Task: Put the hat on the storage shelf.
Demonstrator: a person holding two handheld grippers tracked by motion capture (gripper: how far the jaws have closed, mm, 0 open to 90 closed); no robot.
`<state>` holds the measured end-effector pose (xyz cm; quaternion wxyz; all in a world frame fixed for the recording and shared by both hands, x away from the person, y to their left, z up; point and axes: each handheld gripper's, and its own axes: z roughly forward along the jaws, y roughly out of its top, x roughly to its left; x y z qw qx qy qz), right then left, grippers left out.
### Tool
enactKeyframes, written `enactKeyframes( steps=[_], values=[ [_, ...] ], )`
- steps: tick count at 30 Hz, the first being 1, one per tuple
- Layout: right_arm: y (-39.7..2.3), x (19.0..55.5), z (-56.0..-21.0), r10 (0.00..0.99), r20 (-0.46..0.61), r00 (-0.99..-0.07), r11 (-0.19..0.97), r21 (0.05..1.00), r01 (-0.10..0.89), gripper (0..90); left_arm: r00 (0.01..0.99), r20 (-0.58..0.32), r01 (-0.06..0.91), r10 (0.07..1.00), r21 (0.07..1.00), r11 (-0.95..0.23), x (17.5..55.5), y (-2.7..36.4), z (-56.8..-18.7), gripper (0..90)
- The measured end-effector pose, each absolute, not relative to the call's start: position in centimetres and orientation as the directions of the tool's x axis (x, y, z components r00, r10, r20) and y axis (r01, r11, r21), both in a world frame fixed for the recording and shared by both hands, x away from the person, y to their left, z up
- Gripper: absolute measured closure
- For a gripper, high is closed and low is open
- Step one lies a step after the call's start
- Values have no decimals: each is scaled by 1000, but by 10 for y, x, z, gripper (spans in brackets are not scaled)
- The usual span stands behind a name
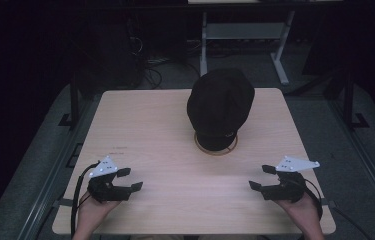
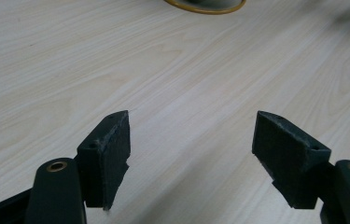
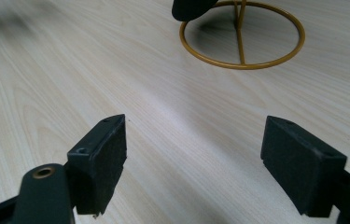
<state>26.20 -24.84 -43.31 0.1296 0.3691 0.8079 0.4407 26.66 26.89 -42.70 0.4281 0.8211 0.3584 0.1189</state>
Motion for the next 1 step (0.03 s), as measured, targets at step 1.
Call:
enactKeyframes(
  steps=[1],
  values=[
    [-249,262,-433,711,117,-694,336,810,481,219,715,-111,487,690,787,-378,268,270,-428,272]
  ],
)
